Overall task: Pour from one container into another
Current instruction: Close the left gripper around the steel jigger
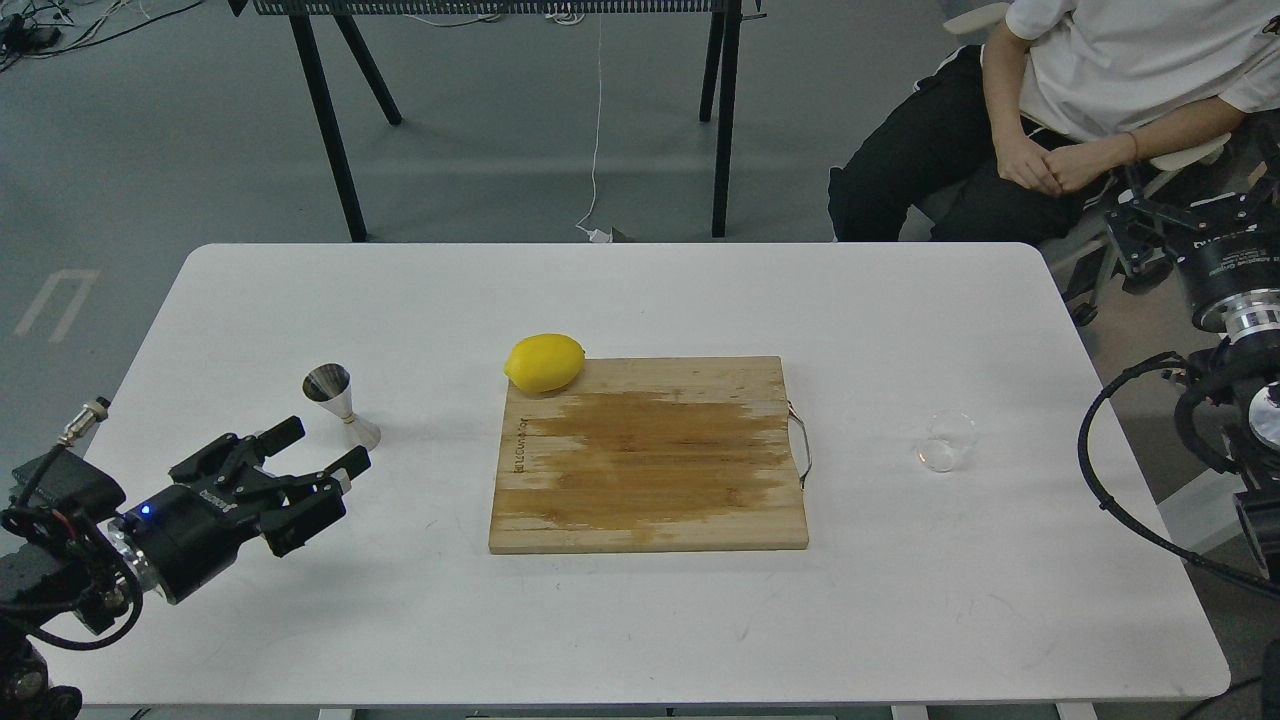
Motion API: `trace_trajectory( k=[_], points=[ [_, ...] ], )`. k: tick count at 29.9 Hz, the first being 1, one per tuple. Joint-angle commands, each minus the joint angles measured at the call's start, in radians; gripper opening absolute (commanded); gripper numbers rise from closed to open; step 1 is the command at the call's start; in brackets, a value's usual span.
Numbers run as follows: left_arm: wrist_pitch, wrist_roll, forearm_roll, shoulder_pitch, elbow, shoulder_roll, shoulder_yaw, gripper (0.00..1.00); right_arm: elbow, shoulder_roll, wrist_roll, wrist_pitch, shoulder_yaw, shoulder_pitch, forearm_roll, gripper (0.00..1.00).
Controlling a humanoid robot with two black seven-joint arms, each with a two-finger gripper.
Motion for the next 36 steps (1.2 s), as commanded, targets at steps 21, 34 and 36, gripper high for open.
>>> trace_trajectory(
  k=[21, 34, 36],
  points=[
    [0.087, -0.009, 0.169, -0.303, 0.642, -0.364, 0.047, 0.74, 0.013, 0.005, 0.0, 0.0, 0.0, -0.042, 0.003, 1.0],
    [0.089, -0.009, 0.127, -0.377, 0.774, -0.455, 0.047, 0.61, 0.011, -0.003, 0.0, 0.0, -0.011, -0.051, 0.001, 1.0],
    [0.089, -0.01, 0.097, -0.378, 0.776, -0.453, 0.046, 0.52, 0.01, -0.006, -0.002, 0.0, -0.012, -0.054, 0.0, 1.0]
  ],
)
